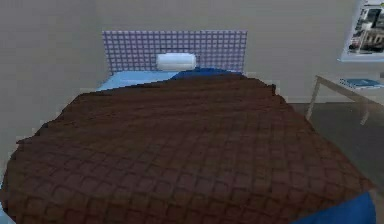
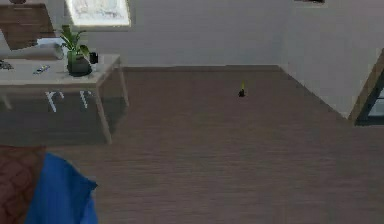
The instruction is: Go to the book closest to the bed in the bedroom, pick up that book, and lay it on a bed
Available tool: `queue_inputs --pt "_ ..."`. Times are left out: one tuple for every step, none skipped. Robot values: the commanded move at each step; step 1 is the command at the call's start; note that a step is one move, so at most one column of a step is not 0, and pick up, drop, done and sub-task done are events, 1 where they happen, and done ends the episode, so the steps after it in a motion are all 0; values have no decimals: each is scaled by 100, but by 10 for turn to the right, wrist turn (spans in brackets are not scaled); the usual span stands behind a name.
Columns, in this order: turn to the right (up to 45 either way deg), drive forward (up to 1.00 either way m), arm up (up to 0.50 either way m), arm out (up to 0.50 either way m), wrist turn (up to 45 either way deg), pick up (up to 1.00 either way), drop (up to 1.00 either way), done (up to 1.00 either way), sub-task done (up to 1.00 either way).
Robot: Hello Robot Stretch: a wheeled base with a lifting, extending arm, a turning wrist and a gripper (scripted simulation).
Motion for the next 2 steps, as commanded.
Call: queue_inputs --pt "450 0 0 0 0 0 0 0 0" --pt "450 0 0 0 0 0 0 0 0"
